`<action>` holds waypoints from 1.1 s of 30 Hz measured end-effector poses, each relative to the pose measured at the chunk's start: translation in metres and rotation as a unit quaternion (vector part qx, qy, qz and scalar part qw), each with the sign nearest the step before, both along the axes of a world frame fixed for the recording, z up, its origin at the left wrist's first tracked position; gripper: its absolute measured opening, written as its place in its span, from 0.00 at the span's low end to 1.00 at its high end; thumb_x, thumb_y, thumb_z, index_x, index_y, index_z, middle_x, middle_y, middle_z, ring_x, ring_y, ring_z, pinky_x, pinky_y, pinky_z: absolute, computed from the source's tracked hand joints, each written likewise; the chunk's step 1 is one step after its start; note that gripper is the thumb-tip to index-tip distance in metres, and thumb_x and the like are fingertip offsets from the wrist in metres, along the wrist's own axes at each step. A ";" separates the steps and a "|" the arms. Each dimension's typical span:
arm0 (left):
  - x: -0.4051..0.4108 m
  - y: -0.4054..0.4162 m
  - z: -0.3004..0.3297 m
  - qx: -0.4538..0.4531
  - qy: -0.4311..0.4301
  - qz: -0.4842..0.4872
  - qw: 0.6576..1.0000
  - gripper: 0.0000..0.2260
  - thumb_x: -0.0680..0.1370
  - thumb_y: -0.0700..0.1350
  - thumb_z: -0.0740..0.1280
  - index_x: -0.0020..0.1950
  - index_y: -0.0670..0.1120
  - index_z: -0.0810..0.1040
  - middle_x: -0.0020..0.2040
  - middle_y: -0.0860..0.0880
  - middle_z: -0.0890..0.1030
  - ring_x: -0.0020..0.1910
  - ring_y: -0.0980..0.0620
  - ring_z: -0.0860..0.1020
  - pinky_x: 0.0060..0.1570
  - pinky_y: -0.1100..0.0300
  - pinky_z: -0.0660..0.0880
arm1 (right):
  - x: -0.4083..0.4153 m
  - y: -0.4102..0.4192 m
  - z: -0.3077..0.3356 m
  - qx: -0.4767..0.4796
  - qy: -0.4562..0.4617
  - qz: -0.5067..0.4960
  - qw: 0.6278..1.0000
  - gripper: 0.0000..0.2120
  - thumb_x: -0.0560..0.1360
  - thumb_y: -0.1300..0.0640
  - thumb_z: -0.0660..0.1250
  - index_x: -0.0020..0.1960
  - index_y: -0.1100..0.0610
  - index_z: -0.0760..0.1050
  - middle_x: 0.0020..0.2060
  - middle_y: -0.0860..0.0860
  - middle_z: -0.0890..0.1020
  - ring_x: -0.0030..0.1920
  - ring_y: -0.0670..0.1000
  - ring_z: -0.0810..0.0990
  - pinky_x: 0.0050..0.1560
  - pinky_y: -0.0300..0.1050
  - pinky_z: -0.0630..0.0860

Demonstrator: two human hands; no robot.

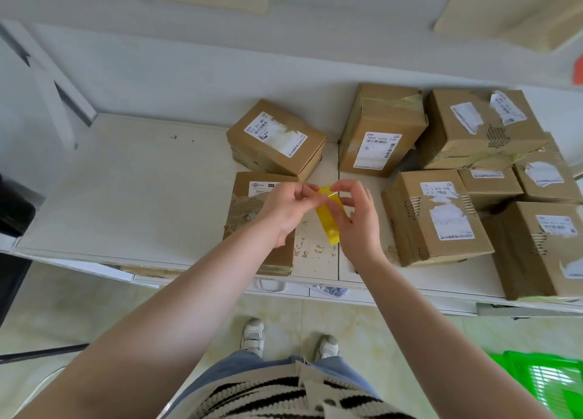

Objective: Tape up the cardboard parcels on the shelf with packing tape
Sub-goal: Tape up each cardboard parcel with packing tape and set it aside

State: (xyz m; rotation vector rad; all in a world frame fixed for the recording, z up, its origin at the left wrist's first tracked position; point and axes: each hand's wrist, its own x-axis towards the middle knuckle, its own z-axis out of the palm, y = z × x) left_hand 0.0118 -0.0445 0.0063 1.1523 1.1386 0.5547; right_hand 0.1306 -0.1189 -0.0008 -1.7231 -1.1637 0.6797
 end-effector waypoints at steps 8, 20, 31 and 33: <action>-0.007 -0.001 -0.008 0.242 0.082 -0.019 0.967 0.12 0.76 0.44 0.73 0.54 0.46 0.72 0.55 0.48 0.78 0.50 0.57 0.79 0.52 0.63 0.75 | 0.000 0.009 0.001 -0.041 0.055 -0.023 0.997 0.06 0.78 0.60 0.68 0.44 0.50 0.76 0.49 0.46 0.75 0.49 0.47 0.77 0.44 0.30 0.69; 0.000 0.007 -0.008 0.172 0.070 -0.063 0.980 0.07 0.79 0.43 0.69 0.41 0.45 0.76 0.58 0.49 0.77 0.52 0.57 0.75 0.50 0.66 0.69 | 0.011 0.018 0.001 -0.113 0.125 -0.035 0.985 0.04 0.76 0.54 0.71 0.42 0.50 0.80 0.48 0.61 0.82 0.42 0.60 0.81 0.46 0.56 0.80; -0.002 0.016 -0.010 0.120 0.076 0.019 0.990 0.07 0.78 0.38 0.68 0.50 0.47 0.71 0.52 0.53 0.77 0.51 0.59 0.77 0.47 0.67 0.72 | 0.015 0.019 -0.002 -0.183 0.127 -0.053 0.973 0.17 0.74 0.57 0.74 0.59 0.54 0.74 0.48 0.50 0.81 0.45 0.50 0.80 0.42 0.43 0.78; -0.018 0.026 -0.014 0.175 0.111 0.025 0.978 0.09 0.78 0.38 0.68 0.53 0.47 0.70 0.55 0.51 0.76 0.57 0.57 0.77 0.51 0.67 0.72 | 0.014 0.017 -0.014 -0.196 0.029 -0.056 0.979 0.17 0.73 0.59 0.74 0.59 0.52 0.72 0.46 0.48 0.79 0.45 0.48 0.78 0.39 0.44 0.74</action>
